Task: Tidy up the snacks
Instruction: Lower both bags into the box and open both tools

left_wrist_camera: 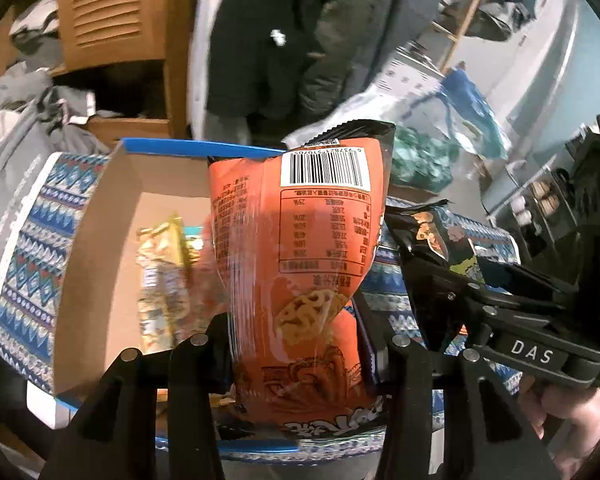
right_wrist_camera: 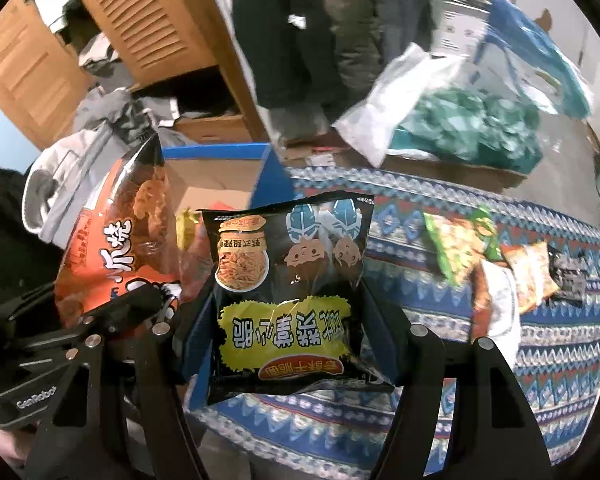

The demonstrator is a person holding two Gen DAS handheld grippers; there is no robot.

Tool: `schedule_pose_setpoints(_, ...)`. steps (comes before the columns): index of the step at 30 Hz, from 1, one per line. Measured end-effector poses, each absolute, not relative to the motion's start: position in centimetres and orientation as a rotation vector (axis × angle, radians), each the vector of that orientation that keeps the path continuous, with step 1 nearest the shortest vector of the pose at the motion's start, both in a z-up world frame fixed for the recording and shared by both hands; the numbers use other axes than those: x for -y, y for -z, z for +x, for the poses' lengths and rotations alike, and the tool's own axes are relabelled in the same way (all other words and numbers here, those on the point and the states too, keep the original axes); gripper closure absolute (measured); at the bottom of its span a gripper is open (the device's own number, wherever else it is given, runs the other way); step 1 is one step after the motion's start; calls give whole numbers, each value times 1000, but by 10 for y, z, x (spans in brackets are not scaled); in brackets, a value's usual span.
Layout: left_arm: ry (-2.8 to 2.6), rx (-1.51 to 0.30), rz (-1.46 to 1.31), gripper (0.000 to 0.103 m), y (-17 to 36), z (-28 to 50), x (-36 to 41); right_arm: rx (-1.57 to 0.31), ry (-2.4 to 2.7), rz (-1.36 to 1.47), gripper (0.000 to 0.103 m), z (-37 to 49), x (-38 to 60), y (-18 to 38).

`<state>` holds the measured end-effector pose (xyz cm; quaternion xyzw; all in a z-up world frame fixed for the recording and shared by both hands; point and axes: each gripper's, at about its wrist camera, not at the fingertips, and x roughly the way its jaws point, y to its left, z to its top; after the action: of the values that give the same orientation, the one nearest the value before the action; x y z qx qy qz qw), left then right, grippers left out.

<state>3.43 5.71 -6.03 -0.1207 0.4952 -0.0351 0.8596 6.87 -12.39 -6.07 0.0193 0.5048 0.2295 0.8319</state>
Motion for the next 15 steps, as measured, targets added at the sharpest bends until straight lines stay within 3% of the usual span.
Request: schedule_pose_setpoints(15,-113,-1054,-282,55,81,23,-141,-1097,-582,-41,35,73,34,71)
